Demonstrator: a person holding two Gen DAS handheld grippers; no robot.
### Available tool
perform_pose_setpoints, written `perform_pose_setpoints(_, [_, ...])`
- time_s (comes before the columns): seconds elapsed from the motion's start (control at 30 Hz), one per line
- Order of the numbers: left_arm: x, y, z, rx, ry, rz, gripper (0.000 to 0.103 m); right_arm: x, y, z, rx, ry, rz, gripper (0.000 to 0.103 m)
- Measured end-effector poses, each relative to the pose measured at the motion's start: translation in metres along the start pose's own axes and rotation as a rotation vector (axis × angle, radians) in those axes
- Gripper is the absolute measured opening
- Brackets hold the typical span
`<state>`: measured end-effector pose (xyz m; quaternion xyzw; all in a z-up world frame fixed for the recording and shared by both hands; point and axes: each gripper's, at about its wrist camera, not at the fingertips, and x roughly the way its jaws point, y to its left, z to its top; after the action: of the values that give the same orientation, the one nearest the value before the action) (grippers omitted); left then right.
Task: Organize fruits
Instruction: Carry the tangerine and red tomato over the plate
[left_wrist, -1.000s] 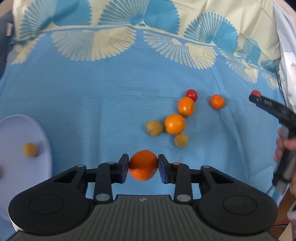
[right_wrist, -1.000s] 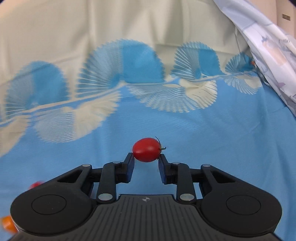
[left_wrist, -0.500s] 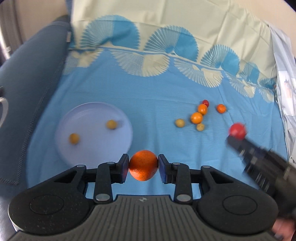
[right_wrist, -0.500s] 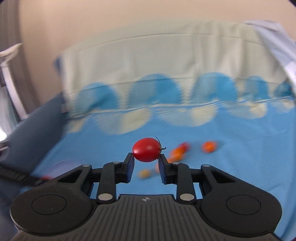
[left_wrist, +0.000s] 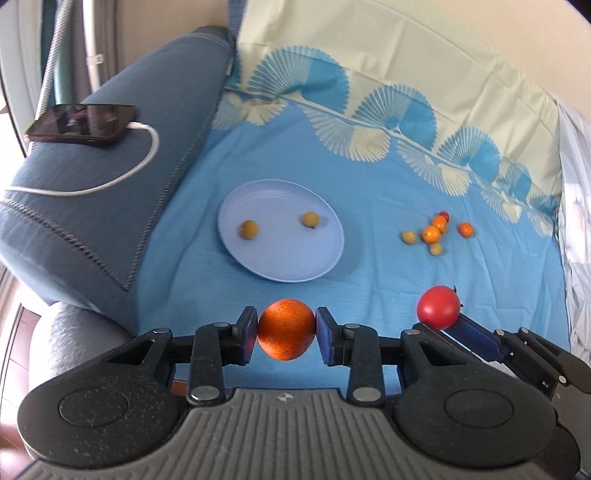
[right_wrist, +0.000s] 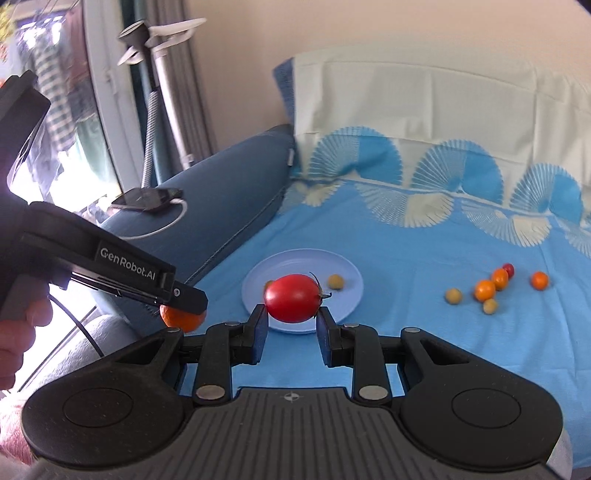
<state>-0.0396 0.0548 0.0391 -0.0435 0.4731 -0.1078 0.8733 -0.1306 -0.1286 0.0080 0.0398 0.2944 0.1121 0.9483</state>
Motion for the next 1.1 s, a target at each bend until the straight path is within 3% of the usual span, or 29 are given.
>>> perform_pose_setpoints(0.23, [-0.017,0.023,-0.007,-0.038,-0.037,-0.014,0.038,-0.006,0.024,0.004,-0.054,-0.002,-0.011,0.03])
perform_pose_setpoints(0.73, [-0.013,0.031,-0.004,-0.073,-0.038,-0.015,0.038,0.0,0.027,0.005,-0.071,0.022,-0.017,0.03])
perform_pose_setpoints(1.1, [0.008,0.038,0.035,-0.112,-0.06,-0.01,0.038,0.03,0.016,0.021,-0.041,0.033,-0.02,0.03])
